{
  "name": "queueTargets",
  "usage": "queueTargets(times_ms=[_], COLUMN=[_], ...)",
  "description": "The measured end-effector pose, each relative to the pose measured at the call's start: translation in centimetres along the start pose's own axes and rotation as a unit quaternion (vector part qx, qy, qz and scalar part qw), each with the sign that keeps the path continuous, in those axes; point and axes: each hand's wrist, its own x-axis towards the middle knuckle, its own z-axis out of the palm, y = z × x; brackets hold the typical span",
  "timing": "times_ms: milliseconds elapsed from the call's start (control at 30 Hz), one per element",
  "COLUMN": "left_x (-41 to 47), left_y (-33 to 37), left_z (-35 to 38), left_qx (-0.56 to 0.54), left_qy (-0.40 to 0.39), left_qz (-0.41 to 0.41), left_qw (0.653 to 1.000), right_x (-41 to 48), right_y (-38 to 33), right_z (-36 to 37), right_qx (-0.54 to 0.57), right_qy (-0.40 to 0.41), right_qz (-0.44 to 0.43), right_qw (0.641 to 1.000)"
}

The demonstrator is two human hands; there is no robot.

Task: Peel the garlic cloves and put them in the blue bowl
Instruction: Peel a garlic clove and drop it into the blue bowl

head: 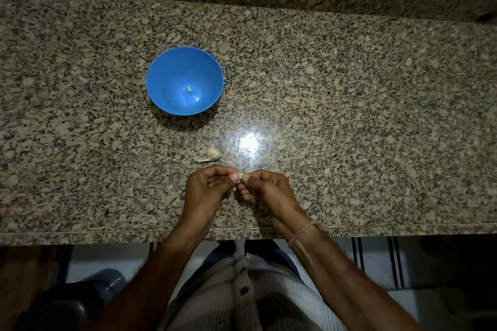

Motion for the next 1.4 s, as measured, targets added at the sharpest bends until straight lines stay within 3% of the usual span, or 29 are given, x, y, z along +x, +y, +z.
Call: queueTargets(times_ms=[33, 100, 167, 200, 267, 333, 400, 500, 567, 600, 667, 700, 767, 933, 1100, 1167, 1267, 1333, 1400], left_x=[-0.2, -0.1, -0.2, -0.1, 0.0, -0.1, -0.3, -0.5, -0.7, -0.6, -0.1, -0.1, 0.0, -0.2, 0.1, 0.0, 0.0, -0.1, -0.3], left_y=[0.1, 0.0, 0.2, 0.2, 0.1, -0.1, 0.1, 0.3, 0.5, 0.4, 0.5, 0.5, 0.2, 0.5, 0.6, 0.5, 0.5, 0.7, 0.8], left_z=[0.2, 0.3, 0.3, 0.2, 0.1, 0.1, 0.3, 0.4, 0.5, 0.5, 0.7, 0.9, 1.0, 1.1, 1.2, 1.3, 1.3, 1.2, 1.1], left_qx=[-0.006, -0.055, -0.105, -0.094, -0.031, -0.015, -0.014, 0.154, 0.216, 0.193, 0.027, -0.068, -0.138, -0.015, 0.091, 0.099, 0.085, 0.064, 0.044], left_qy=[0.001, 0.010, 0.010, 0.012, 0.015, 0.009, 0.014, 0.032, 0.041, 0.045, 0.037, 0.024, 0.028, 0.108, 0.101, 0.094, 0.080, 0.072, 0.064], left_qz=[0.005, -0.041, -0.095, -0.092, -0.043, -0.024, -0.016, 0.126, 0.162, 0.129, -0.024, -0.094, -0.137, 0.000, 0.075, 0.086, 0.079, 0.071, 0.054], left_qw=[1.000, 0.998, 0.990, 0.991, 0.998, 1.000, 1.000, 0.979, 0.962, 0.972, 0.999, 0.993, 0.981, 0.994, 0.988, 0.987, 0.990, 0.993, 0.995], right_x=[-0.1, 0.1, 0.3, 0.5, 0.5, 0.7, 0.7, 0.3, 0.1, 0.0, 0.1, 0.1, 0.2, 0.8, 1.4, 1.0, 0.7, 0.6, 0.6], right_y=[-0.1, 0.4, 0.9, 1.2, 1.0, 0.8, 0.7, 0.9, 1.1, 1.1, 1.2, 1.1, 1.0, 1.3, 1.4, 1.1, 0.4, 0.4, 0.3], right_z=[0.1, -0.2, -0.5, -0.6, -0.6, -0.6, -0.3, 0.4, 0.3, 0.3, 0.0, 0.1, 0.3, -0.2, -0.5, 0.0, 0.5, 0.5, 0.4], right_qx=[0.007, -0.088, -0.266, -0.311, -0.265, -0.117, -0.029, 0.001, -0.091, -0.162, -0.215, -0.204, -0.192, -0.270, -0.406, -0.360, -0.183, -0.128, -0.140], right_qy=[0.000, 0.038, 0.076, 0.082, 0.071, 0.033, 0.017, 0.040, 0.076, 0.093, 0.107, 0.103, 0.104, 0.122, 0.130, 0.120, 0.049, 0.029, 0.048], right_qz=[0.005, -0.092, -0.227, -0.255, -0.206, -0.116, -0.062, -0.036, -0.097, -0.144, -0.195, -0.196, -0.196, -0.255, -0.325, -0.322, -0.211, -0.180, -0.181], right_qw=[1.000, 0.991, 0.934, 0.912, 0.939, 0.986, 0.998, 0.999, 0.988, 0.972, 0.951, 0.954, 0.956, 0.920, 0.844, 0.867, 0.959, 0.975, 0.972])
